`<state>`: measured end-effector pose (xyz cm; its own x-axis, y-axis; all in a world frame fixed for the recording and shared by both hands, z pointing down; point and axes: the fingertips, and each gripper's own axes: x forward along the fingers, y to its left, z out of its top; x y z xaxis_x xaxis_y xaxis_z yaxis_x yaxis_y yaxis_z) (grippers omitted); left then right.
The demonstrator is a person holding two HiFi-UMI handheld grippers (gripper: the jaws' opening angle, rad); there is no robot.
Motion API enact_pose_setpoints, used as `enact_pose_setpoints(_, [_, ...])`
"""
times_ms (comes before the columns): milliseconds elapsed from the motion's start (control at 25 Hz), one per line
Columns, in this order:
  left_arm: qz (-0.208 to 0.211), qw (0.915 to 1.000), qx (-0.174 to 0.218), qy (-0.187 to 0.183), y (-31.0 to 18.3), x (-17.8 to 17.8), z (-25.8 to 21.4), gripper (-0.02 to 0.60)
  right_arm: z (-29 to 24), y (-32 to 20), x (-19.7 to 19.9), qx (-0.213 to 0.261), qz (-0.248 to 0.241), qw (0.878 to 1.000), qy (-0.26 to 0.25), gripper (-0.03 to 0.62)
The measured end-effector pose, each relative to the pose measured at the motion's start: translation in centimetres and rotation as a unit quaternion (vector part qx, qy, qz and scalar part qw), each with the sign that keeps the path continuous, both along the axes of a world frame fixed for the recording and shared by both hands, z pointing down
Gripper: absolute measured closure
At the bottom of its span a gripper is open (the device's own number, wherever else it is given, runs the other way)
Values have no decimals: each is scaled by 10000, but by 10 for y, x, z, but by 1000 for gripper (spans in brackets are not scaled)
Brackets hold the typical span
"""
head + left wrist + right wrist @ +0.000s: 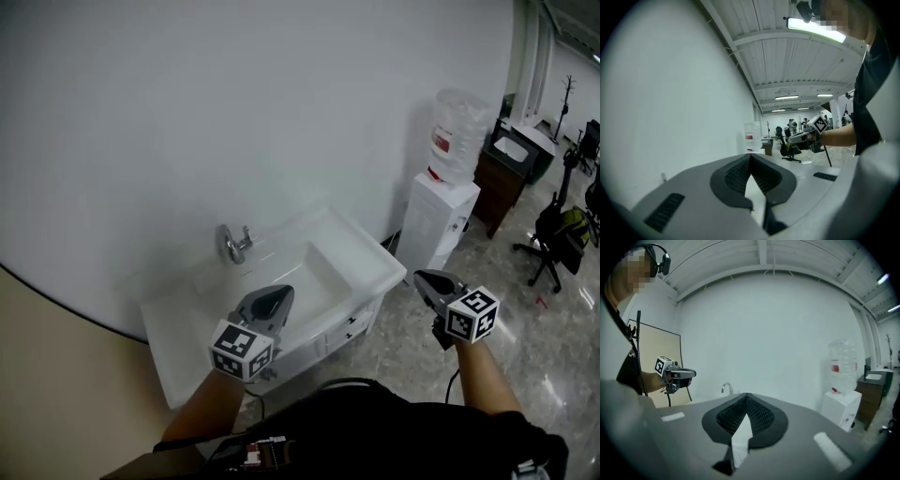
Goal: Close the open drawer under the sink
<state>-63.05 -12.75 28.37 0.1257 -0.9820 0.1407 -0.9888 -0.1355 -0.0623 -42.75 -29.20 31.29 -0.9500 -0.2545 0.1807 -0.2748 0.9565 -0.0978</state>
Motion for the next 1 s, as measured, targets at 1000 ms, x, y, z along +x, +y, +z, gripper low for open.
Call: enact_pose_setpoints(1000, [-3154,9479,215,394,197,-246,5,580,-7,61,-328,-98,-2601,9653,-208,597])
